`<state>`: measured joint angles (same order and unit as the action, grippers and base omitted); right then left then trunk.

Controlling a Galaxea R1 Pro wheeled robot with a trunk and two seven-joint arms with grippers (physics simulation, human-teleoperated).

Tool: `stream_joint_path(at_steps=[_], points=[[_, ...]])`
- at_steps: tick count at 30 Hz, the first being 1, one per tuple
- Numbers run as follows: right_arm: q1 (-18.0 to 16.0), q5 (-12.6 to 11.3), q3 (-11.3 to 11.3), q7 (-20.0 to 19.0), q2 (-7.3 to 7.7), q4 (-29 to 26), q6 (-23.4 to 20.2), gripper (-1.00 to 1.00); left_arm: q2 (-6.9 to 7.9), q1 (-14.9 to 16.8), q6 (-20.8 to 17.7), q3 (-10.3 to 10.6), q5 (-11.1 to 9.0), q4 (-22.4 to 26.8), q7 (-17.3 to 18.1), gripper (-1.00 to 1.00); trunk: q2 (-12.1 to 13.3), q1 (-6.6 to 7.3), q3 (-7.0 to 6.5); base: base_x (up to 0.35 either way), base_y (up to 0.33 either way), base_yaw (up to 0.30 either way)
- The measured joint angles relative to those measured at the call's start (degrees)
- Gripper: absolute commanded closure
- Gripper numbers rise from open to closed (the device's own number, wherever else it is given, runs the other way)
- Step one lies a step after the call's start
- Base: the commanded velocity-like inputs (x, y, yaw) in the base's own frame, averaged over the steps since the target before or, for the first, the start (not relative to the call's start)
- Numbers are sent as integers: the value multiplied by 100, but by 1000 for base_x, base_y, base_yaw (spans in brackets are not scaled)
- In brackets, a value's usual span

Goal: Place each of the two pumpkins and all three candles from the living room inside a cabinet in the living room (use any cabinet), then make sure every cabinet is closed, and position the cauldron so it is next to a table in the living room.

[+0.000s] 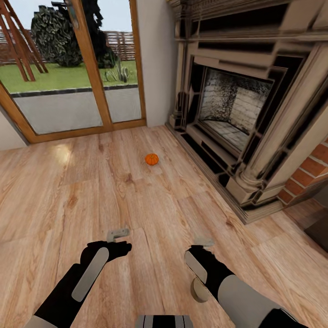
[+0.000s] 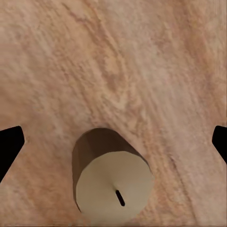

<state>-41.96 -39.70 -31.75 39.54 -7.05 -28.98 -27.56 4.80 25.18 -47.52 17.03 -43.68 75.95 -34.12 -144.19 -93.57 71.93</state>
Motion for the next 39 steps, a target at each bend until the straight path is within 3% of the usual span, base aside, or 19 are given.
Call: stream_joint_path(at_steps=[4,8,16,36,39], points=[[-1,-86,289,-224,206,12,-39,-100,-14,0,0,9,-3,-3,0,-100,0,0,0,0,0,0],[0,-94,349,-266,266,21,-42,-100,-15,0,-6,9,3,0,0,-100,0,0,0,0,0,0],[-1,-71,366,-716,286,23,-411,-100,-12,0,-2,14,4,0,0,-100,0,-1,0,-63,-63,0],[0,-12,336,-834,277,23,-484,-100,-20,0,-2,24,5,-10,0,-100,0,-1,0,-86,-44,0],[0,11,315,-1037,257,25,-479,-100,-20,0,-3,19,3,-5,0,-100,0,-1,0,-73,0,0]])
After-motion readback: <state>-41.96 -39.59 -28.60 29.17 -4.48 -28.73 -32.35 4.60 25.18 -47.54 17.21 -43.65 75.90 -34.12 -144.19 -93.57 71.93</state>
